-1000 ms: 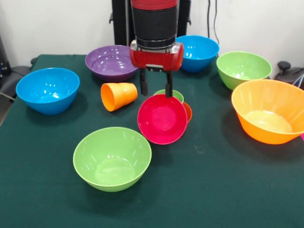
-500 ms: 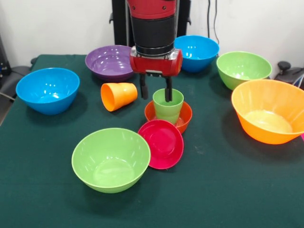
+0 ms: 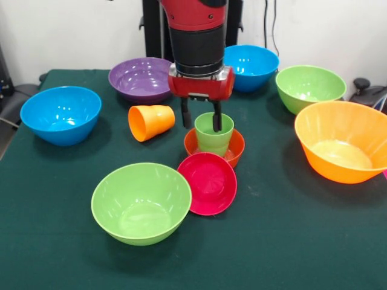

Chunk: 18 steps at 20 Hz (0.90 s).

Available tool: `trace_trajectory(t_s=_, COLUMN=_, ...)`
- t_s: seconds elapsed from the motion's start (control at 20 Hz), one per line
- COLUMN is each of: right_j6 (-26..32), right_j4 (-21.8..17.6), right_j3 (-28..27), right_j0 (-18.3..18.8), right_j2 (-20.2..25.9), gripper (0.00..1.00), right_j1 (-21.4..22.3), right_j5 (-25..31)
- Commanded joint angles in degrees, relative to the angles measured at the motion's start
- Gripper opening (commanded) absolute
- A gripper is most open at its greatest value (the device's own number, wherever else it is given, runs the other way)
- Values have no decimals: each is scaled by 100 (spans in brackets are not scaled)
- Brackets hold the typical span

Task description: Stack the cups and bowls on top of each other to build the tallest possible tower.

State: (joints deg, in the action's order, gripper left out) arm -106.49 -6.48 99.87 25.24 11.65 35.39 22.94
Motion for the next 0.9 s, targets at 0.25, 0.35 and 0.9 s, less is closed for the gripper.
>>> trace_trajectory(t_s=0.25, right_j6=106, right_j4=-538, right_j3=-656, right_j0=121, right_j2=763, gripper=100, right_j1=-153, right_j5=-972)
trace_trajectory(t_s=0.35, right_j6=129, right_j4=-622, right_j3=-508, right_j0=184, right_j2=747, gripper=100, right_j1=43, right_j5=-983)
trace_trajectory(t_s=0.9, right_j6=381, right_j4=-1125, right_j3=1232, right_j0=1558, right_j2=1730, gripper=100, right_j1=955, right_j5=-1294)
